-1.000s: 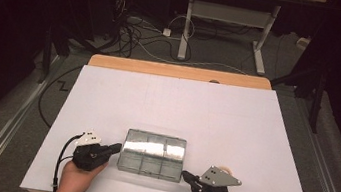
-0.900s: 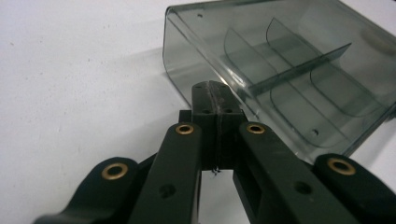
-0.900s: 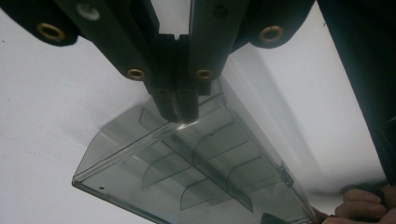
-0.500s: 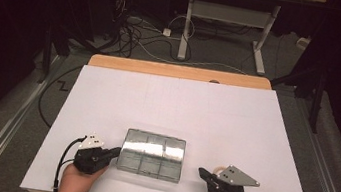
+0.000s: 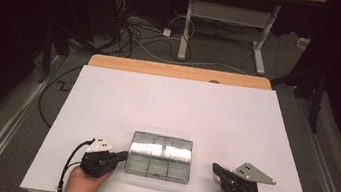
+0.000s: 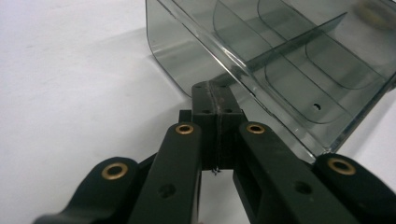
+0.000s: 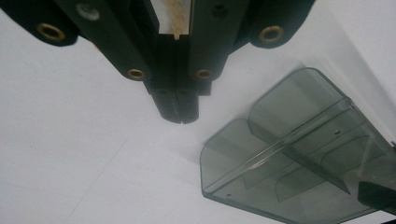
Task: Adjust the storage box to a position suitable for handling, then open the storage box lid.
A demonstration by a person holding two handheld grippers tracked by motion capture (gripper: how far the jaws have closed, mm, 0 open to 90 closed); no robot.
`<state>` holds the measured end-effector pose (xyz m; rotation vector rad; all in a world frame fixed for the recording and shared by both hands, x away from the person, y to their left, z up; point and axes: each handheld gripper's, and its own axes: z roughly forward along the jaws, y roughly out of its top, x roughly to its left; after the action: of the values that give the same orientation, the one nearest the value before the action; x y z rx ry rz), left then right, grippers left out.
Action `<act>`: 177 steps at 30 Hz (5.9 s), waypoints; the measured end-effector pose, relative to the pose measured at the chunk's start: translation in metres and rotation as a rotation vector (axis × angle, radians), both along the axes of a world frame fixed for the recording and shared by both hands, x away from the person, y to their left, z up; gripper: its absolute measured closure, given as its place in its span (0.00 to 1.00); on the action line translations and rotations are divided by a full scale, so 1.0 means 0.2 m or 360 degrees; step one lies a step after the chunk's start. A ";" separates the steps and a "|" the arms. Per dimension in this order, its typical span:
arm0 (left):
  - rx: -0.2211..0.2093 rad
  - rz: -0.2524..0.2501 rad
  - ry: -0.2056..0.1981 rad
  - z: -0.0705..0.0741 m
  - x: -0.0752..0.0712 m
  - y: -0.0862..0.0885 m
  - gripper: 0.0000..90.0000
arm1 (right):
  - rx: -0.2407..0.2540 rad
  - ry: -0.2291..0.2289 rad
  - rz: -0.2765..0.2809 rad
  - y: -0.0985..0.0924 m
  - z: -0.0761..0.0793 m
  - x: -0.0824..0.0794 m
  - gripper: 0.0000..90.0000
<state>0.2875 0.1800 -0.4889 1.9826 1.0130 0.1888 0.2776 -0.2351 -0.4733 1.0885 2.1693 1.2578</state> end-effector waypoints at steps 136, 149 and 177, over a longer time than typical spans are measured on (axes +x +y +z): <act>-0.0063 -0.0159 -0.0196 0.00 0.03 0.01 0.97 | 0.0006 0.0206 0.0546 0.56 -0.09 -0.15 1.00; -0.0065 -0.0151 -0.0195 0.00 0.03 0.01 0.97 | 0.0040 0.0221 0.0499 0.54 -0.09 -0.14 1.00; -0.0061 -0.0157 -0.0193 0.00 0.04 0.01 0.97 | 0.0113 0.0236 0.0467 0.51 -0.09 -0.13 1.00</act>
<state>0.2946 0.1826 -0.4898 1.9564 0.8335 0.2304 0.2514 -0.1325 -0.4923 0.9412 2.4841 1.4280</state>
